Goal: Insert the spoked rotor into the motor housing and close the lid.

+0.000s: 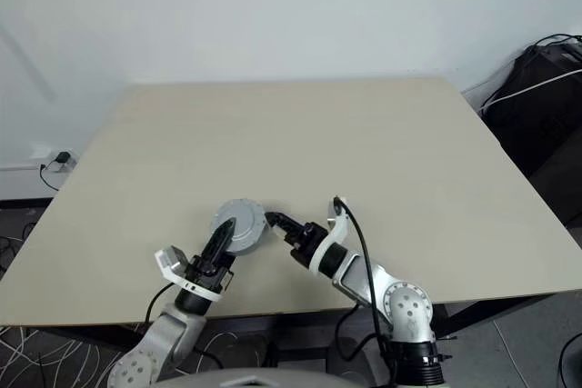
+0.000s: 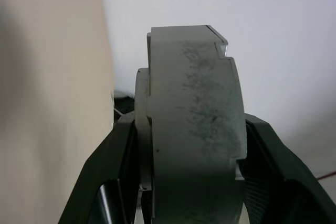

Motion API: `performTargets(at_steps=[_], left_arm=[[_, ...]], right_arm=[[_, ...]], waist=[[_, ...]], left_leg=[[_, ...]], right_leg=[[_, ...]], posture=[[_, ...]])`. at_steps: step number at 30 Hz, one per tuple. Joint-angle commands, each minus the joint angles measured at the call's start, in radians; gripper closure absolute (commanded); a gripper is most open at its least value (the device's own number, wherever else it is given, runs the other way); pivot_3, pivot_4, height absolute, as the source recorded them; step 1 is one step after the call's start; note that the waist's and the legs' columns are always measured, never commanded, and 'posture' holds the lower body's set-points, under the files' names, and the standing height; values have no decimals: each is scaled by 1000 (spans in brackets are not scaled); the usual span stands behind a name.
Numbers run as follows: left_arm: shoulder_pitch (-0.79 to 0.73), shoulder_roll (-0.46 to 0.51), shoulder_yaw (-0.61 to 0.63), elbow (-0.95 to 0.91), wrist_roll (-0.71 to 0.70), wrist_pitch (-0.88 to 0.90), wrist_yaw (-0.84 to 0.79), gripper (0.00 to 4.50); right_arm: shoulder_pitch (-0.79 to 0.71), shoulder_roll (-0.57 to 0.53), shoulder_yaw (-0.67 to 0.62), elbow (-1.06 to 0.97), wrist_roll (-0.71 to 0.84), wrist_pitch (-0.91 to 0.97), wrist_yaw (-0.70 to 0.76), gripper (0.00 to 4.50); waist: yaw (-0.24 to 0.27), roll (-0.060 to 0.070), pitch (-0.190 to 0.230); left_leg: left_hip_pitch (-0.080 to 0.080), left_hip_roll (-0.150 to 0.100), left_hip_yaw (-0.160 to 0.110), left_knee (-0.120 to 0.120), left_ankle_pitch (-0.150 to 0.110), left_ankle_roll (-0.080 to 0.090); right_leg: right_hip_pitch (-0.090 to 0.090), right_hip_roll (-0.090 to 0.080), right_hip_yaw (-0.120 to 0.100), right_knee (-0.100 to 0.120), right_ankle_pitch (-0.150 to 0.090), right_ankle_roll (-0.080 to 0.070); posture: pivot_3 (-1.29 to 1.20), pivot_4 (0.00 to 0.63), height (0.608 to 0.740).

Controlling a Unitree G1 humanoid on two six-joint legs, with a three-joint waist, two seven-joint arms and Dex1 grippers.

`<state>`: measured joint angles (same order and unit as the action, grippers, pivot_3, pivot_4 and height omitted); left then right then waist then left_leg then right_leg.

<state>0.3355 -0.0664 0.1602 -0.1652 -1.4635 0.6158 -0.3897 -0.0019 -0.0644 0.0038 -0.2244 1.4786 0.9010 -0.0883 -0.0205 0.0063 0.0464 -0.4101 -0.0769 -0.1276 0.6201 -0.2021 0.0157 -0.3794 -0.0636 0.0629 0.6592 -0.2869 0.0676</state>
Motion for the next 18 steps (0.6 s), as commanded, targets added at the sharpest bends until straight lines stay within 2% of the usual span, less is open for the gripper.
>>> performTargets(at_steps=[1, 3, 8, 13, 18], left_arm=[[-55, -32, 15, -46, -7, -27, -6, 2365], [-66, -27, 28, -41, 1, -44, -2, 2365], [-111, -22, 72, -11, 30, -105, 19, 2366], [-175, 5, 120, 33, 73, -138, 44, 2366], [-262, 37, 168, 107, 133, -150, 103, 2366]], right_arm=[[-19, -6, -1, -53, -17, -8, 31, 668], [-21, -27, 4, -70, -72, -16, 37, 24], [-11, -161, 99, -160, -382, -92, 160, 0], [51, -297, 234, -209, -758, -353, 361, 0], [104, -380, 329, -191, -1082, -593, 441, 0]], waist=[[1, 0, 0], [1, 0, 0], [9, -1, -1], [10, -3, -2], [14, -7, -3]], left_leg=[[0, 0, 0, 0, 0, 0], [0, 0, 0, 0, 0, 0], [0, 0, 1, 2, 0, 1], [1, 0, 1, 3, 0, 1], [1, 0, 1, 6, -1, 0]], right_leg=[[0, 0, 0, 0, 0, 0], [0, 0, 0, 0, 0, 0], [1, 0, 0, 0, 1, 1], [2, 1, 0, 0, 0, 5], [4, 1, 0, 0, 0, 9]], posture=[[0, 0, 740], [0, 0, 740], [0, 0, 740], [0, 0, 740], [0, 0, 740]])
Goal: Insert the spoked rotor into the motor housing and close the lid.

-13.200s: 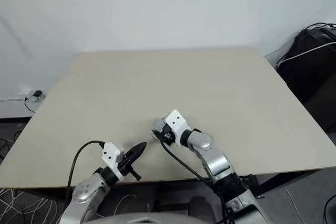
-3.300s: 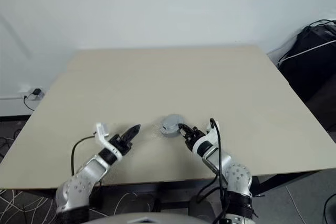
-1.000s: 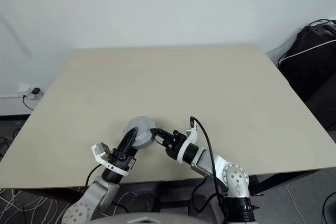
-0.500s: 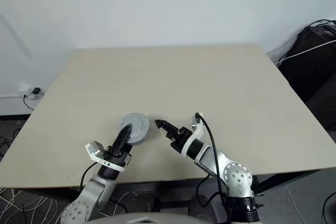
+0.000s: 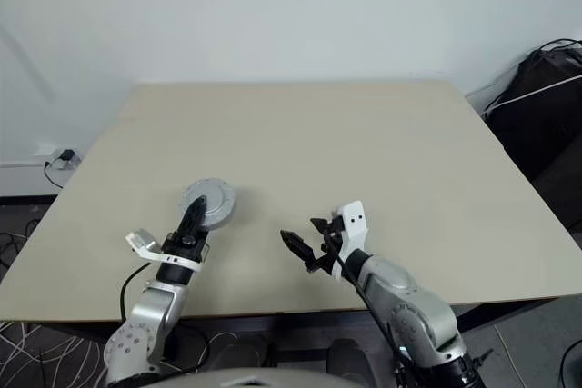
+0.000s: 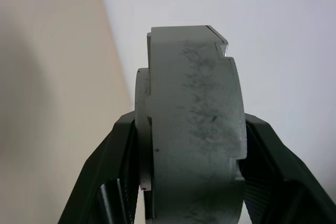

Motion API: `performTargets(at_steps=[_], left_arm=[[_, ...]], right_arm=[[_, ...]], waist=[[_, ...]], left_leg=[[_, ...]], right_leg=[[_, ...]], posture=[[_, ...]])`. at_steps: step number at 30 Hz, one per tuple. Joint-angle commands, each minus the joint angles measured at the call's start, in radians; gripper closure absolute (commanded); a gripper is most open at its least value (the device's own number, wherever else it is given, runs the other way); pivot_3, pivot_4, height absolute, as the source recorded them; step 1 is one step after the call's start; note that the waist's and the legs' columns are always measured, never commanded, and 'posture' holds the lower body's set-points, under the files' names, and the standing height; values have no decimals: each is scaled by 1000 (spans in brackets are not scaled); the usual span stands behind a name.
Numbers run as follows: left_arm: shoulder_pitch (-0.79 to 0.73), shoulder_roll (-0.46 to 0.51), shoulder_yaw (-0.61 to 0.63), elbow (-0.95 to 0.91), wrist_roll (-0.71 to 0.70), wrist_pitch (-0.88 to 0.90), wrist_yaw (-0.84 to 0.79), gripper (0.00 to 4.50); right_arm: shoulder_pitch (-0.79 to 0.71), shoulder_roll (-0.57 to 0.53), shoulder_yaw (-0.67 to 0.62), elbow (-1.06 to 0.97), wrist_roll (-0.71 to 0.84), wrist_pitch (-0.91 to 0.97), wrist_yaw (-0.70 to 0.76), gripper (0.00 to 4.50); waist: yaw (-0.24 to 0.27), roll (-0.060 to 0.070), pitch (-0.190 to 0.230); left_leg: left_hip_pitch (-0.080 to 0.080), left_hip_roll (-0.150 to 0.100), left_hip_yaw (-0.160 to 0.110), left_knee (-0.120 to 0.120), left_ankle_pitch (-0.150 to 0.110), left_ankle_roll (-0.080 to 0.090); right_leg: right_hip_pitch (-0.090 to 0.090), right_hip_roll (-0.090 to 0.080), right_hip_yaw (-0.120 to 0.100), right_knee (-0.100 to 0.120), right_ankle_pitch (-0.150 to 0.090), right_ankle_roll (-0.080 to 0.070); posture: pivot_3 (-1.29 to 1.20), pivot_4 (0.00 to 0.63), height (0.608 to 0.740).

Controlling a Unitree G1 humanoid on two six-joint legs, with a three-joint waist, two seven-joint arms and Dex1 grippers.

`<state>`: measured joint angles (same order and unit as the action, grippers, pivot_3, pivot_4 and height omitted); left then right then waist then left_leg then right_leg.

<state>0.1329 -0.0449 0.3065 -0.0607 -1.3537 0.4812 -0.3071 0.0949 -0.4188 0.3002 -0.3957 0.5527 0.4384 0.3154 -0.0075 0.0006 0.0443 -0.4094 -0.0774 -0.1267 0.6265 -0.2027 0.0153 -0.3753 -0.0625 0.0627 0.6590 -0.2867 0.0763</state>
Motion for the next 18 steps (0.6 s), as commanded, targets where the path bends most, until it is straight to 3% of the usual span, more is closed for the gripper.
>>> performTargets(at_steps=[1, 4, 11, 18], left_arm=[[-82, 21, 29, 29, 54, -27, 50, 2366], [-137, 20, 56, 83, 99, -45, 99, 2366], [-246, 33, 92, 181, 166, -47, 97, 2366], [-417, 86, 130, 399, 274, -64, 86, 2366]], right_arm=[[24, -20, 35, -7, -223, -202, 17, 0], [67, 3, 25, 27, -361, -353, -25, 0], [132, 12, -4, 67, -360, -415, 66, 0], [147, 42, -28, 93, -357, -416, 104, 0]], waist=[[1, -2, -1], [4, -4, -2], [14, -11, -2], [25, -12, -3]], left_leg=[[0, 0, 0, 1, -1, -2], [2, 0, 0, 1, -1, -2], [2, 0, 0, 2, -1, -2], [3, 0, 0, 2, 1, -2]], right_leg=[[0, 0, 0, 0, 0, 1], [1, 0, 0, 0, 2, 2], [2, 1, 1, 0, 3, 2], [3, 1, 0, 1, 5, 1]], posture=[[0, 0, 740], [0, 0, 740], [0, 0, 740], [0, 0, 740]])
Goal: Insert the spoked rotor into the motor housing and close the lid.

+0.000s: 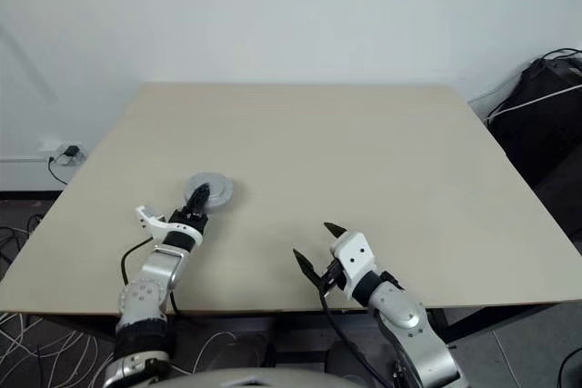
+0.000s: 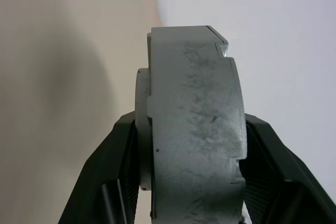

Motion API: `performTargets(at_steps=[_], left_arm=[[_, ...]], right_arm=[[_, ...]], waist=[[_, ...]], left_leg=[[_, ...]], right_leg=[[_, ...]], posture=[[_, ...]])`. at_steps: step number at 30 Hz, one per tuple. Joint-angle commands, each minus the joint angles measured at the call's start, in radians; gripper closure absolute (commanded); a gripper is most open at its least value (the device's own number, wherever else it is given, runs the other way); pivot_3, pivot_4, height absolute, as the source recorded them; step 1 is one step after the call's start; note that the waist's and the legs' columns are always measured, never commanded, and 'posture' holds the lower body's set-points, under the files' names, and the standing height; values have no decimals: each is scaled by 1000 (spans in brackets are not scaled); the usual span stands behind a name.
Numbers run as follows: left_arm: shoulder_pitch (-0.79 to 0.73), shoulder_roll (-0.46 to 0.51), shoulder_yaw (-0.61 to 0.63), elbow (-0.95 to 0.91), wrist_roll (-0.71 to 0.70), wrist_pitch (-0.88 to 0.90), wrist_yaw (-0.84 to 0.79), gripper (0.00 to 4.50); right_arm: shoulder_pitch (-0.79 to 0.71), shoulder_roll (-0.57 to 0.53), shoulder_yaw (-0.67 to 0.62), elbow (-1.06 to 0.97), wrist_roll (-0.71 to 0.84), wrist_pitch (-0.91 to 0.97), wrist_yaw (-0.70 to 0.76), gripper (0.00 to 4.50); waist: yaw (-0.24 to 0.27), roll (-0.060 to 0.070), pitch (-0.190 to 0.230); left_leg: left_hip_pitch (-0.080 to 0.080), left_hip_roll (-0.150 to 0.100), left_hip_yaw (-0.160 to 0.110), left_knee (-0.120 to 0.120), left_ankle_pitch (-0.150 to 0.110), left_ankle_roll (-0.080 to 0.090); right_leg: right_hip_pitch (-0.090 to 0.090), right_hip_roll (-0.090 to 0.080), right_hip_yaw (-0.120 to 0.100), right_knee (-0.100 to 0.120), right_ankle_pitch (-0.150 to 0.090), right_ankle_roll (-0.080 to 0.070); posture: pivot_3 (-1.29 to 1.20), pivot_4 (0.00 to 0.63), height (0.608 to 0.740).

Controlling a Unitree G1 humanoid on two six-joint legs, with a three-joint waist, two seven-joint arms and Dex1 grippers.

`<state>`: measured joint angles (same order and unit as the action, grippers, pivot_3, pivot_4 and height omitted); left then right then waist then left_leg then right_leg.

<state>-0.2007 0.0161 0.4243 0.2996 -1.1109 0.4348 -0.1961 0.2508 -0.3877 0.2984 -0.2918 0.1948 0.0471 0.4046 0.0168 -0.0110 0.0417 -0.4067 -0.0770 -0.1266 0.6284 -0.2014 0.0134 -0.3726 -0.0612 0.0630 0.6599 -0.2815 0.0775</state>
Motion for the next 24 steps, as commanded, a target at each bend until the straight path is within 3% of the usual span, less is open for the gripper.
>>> performTargets(at_steps=[1, 12, 24], left_arm=[[-110, 33, 20, 73, 43, -24, -33, 2366], [-383, 100, 82, 468, 209, -127, -101, 2366], [-474, 100, 99, 677, 366, -175, -13, 2366]], right_arm=[[-7, 14, -29, -9, 1, -24, 19, 0], [18, 51, -58, -13, -7, -11, 15, 0], [16, 73, -57, -29, -2, 40, 25, 0]], waist=[[1, 0, 0], [3, -2, 0], [-1, -2, 0]], left_leg=[[0, 0, 0, 0, 0, 0], [0, 0, 0, 0, 1, 0], [2, 0, -1, 0, 2, 0]], right_leg=[[0, 0, 0, 0, 0, 0], [0, 0, 0, 0, 8, 4], [3, 0, 0, 0, 7, 8]], posture=[[0, 0, 740], [0, 0, 740], [0, 0, 740]])
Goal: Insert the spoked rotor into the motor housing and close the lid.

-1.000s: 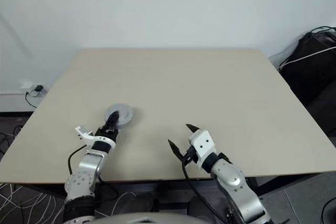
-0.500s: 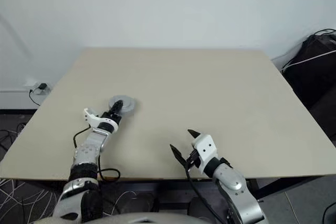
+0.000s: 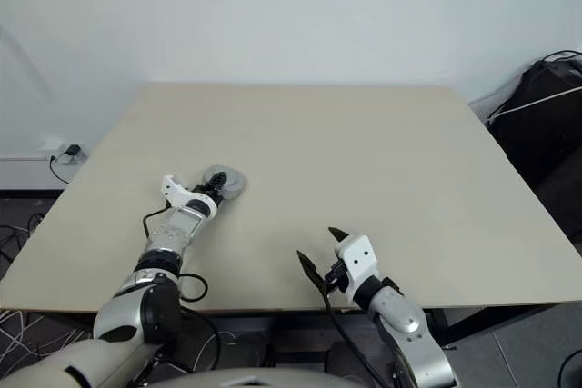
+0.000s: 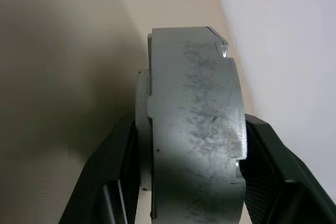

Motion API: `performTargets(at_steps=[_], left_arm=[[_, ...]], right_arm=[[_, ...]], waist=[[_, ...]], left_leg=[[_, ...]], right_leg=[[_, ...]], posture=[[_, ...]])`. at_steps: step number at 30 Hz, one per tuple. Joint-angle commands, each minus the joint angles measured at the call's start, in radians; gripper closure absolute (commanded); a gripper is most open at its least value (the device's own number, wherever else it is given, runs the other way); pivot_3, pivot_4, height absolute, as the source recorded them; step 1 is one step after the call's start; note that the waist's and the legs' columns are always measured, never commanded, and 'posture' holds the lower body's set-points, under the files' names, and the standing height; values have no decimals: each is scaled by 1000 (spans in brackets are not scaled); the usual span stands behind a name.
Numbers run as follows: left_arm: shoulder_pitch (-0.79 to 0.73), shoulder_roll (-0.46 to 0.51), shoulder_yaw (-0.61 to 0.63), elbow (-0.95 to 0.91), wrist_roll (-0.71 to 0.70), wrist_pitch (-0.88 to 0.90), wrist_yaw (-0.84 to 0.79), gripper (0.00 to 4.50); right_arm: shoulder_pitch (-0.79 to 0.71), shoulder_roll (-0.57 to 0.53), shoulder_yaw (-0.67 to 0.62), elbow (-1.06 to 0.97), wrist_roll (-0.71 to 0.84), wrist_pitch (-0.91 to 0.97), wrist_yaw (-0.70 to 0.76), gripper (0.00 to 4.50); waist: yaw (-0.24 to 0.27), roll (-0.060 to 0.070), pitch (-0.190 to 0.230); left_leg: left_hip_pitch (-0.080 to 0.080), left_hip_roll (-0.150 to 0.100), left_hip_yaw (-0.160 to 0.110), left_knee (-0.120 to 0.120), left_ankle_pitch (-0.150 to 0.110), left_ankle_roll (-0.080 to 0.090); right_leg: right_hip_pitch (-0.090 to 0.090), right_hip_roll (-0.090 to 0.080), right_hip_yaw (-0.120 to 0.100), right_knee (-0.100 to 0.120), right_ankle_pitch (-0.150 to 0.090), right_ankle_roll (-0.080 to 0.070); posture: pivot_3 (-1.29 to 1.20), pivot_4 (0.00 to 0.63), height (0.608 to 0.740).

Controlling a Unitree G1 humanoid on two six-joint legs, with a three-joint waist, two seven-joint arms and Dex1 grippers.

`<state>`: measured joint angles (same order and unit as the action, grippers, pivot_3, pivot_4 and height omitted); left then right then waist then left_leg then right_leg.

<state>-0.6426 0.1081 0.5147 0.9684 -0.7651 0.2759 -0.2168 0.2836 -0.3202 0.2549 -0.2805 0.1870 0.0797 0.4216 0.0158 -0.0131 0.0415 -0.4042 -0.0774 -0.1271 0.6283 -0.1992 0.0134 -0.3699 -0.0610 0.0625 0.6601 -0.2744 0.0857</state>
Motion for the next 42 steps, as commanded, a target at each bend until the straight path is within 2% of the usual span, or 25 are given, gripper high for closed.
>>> performTargets(at_steps=[1, 3, 5, 6, 10, 11, 18, 27, 31, 35, 37, 42], left_arm=[[-31, 7, 13, 10, 25, -13, 9, 2366], [-22, 6, 18, 6, 33, -3, 8, 2366], [-10, 6, 19, -4, 38, 17, 5, 1663], [-1, 6, 20, -13, 38, 26, 2, 1484], [49, -1, 22, -80, 43, 67, -2, 240], [67, -3, 21, -107, 44, 82, 3, 64], [239, -33, 4, -366, 27, 207, 25, 64], [491, -75, -4, -706, -39, 359, 70, 64], [610, -58, -69, -862, -34, 394, 17, 64], [772, 35, -263, -1033, 123, 254, -181, 64], [853, 70, -344, -1092, 219, 125, -253, 64], [983, 77, -457, -1128, 424, -226, -321, 64]], right_arm=[[-18, 7, -14, -41, 5, 10, 8, 0], [-22, 9, -15, -41, 3, 15, 9, 0], [-24, 10, -16, -39, 1, 19, 9, 0], [-26, 11, -16, -37, 0, 21, 9, 0], [-28, 16, -14, -32, -2, 31, 12, 0], [-29, 18, -13, -31, -3, 33, 12, 0], [-38, 22, -10, -24, -7, 40, 16, 0], [-59, 30, -1, -7, -9, 55, 32, 0], [-65, 37, -2, -5, -6, 65, 38, 0], [-61, 53, -12, 3, -3, 65, 29, 0], [-54, 63, -22, 14, -12, 52, 12, 0], [-34, 70, -32, 42, -56, -2, -22, 0]], waist=[[0, 0, 0], [-2, 0, 0], [-3, 0, 0], [-3, 0, 0], [-4, 1, -2], [-5, 2, -3], [-30, 4, -6], [-30, 8, -13], [-30, 9, -14], [-28, 10, -13], [-25, 10, -13], [-22, 12, -10]], left_leg=[[2, 0, 0, 0, 0, 0], [5, 0, 0, 0, 0, 0], [5, 0, 0, 0, 0, 0], [5, 0, 0, 0, 0, 0], [5, 0, 0, -1, 0, 0], [6, 0, 0, -1, 0, 0], [7, 0, 1, -2, 0, 0], [9, 1, 1, -3, -1, 0], [10, 1, 1, -3, -1, 0], [10, 1, 2, -5, -1, 0], [10, 1, 3, -6, -1, 0], [7, 1, 4, -8, -1, 0]], right_leg=[[2, 0, 0, 0, 0, 0], [4, 0, 0, 0, 0, 0], [5, 0, 0, 0, 0, 0], [5, 0, 0, 0, 0, 0], [4, 0, 0, 0, 0, 0], [4, 0, 1, 0, 0, 0], [5, -1, 2, 0, -1, -1], [6, -2, 3, 0, -5, -7], [7, -4, 4, 0, -6, -8], [7, -7, 4, -1, -7, -10], [6, -8, 4, -1, -7, -11], [5, -12, 5, -3, -8, -11]], posture=[[0, 0, 740], [0, 0, 740], [0, 0, 740], [0, 0, 740], [0, 0, 740], [0, 0, 740], [0, 0, 740], [0, 0, 740], [0, 0, 740], [0, 0, 740], [0, 0, 740], [0, 0, 740]])
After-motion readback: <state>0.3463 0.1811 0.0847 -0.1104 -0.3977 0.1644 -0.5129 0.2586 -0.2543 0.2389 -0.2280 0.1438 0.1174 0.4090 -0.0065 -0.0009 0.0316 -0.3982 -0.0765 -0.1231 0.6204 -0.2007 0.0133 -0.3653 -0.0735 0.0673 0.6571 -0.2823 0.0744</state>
